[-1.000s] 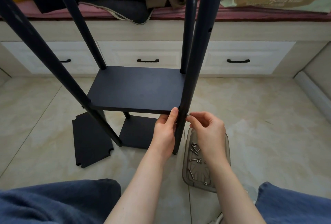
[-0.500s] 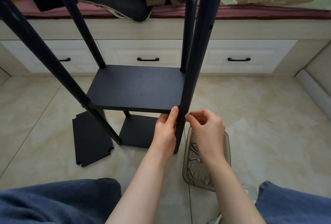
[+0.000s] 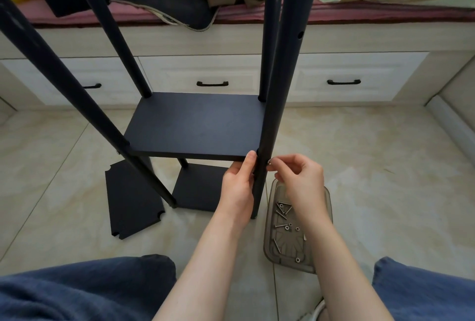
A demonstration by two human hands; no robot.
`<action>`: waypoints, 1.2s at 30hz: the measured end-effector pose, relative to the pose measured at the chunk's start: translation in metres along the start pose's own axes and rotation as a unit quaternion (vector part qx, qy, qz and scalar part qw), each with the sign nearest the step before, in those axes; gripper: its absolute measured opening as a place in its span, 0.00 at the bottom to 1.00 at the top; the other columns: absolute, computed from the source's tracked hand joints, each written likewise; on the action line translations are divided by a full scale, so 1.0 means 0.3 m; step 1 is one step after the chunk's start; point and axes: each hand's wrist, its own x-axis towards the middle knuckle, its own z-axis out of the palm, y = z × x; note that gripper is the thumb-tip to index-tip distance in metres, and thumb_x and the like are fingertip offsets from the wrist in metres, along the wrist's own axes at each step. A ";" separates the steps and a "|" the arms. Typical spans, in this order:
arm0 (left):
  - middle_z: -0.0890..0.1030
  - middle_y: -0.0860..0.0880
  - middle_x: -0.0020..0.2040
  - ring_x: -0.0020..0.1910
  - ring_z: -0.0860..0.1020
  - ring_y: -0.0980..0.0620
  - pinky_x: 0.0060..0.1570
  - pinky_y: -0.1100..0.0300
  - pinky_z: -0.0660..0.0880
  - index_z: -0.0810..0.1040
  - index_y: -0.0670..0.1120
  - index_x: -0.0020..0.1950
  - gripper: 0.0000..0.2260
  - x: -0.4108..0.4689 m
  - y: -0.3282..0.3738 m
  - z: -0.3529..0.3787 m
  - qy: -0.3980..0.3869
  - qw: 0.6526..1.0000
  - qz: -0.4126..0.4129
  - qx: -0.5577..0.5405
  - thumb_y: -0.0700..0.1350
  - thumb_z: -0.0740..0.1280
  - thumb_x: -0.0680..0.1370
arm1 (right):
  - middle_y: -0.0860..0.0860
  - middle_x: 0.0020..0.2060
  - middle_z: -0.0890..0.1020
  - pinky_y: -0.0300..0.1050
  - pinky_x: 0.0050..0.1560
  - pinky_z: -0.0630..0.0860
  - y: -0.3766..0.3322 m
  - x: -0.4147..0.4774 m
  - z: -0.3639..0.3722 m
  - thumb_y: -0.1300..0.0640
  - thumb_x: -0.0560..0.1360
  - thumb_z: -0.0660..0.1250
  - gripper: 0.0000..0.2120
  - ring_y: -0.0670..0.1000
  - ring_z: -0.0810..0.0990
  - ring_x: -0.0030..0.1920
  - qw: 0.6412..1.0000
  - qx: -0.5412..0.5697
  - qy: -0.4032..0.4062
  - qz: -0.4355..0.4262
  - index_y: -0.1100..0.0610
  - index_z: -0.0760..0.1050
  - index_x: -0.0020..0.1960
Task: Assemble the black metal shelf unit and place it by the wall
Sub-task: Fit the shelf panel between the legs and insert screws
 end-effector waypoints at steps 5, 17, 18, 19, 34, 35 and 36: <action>0.86 0.46 0.54 0.56 0.84 0.51 0.55 0.61 0.78 0.81 0.42 0.59 0.11 -0.002 0.007 -0.009 0.009 0.998 -0.021 0.050 0.46 0.65 0.83 | 0.47 0.53 0.84 0.40 0.52 0.78 0.023 0.043 -0.036 0.58 0.77 0.71 0.13 0.44 0.83 0.54 0.994 0.041 -0.095 0.030 0.49 0.78 0.60; 0.80 0.54 0.49 0.53 0.75 0.52 0.54 0.52 0.76 0.79 0.48 0.52 0.15 -0.016 0.108 -0.019 0.022 0.663 0.374 0.648 0.49 0.79 0.70 | 0.51 0.56 0.84 0.55 0.61 0.78 0.035 0.136 -0.059 0.57 0.77 0.70 0.20 0.50 0.81 0.60 0.969 0.077 -0.213 0.101 0.49 0.72 0.68; 0.79 0.54 0.52 0.55 0.74 0.52 0.58 0.51 0.76 0.79 0.48 0.54 0.18 -0.001 0.106 -0.018 0.011 0.674 0.349 0.651 0.50 0.80 0.69 | 0.51 0.55 0.85 0.54 0.60 0.78 0.040 0.140 -0.060 0.57 0.77 0.70 0.19 0.50 0.82 0.60 0.968 0.079 -0.211 0.107 0.50 0.74 0.67; 0.78 0.54 0.53 0.57 0.75 0.53 0.63 0.49 0.74 0.79 0.48 0.55 0.19 0.012 0.101 -0.020 0.003 0.682 0.334 0.650 0.51 0.80 0.69 | 0.51 0.55 0.85 0.53 0.59 0.79 0.042 0.141 -0.059 0.57 0.77 0.70 0.17 0.50 0.81 0.60 0.968 0.077 -0.210 0.111 0.52 0.75 0.65; 0.79 0.52 0.62 0.70 0.72 0.49 0.78 0.45 0.58 0.76 0.48 0.65 0.20 0.051 0.083 -0.014 -0.019 0.667 0.349 0.657 0.47 0.75 0.75 | 0.52 0.47 0.87 0.58 0.61 0.75 -0.072 0.211 0.003 0.37 0.79 0.60 0.22 0.53 0.84 0.52 0.963 -0.024 -0.221 0.153 0.52 0.77 0.62; 0.80 0.52 0.62 0.70 0.72 0.49 0.78 0.45 0.57 0.76 0.48 0.65 0.20 0.051 0.083 -0.014 -0.020 0.668 0.351 0.656 0.47 0.75 0.75 | 0.53 0.49 0.86 0.60 0.60 0.77 -0.073 0.212 0.016 0.37 0.79 0.61 0.23 0.54 0.84 0.53 0.962 -0.023 -0.228 0.148 0.53 0.76 0.63; 0.79 0.52 0.63 0.71 0.71 0.49 0.79 0.47 0.56 0.76 0.48 0.65 0.20 0.051 0.084 -0.014 -0.020 0.668 0.353 0.654 0.47 0.75 0.75 | 0.54 0.50 0.85 0.61 0.59 0.78 -0.072 0.213 0.026 0.38 0.79 0.61 0.23 0.55 0.84 0.53 0.962 -0.029 -0.233 0.140 0.54 0.75 0.62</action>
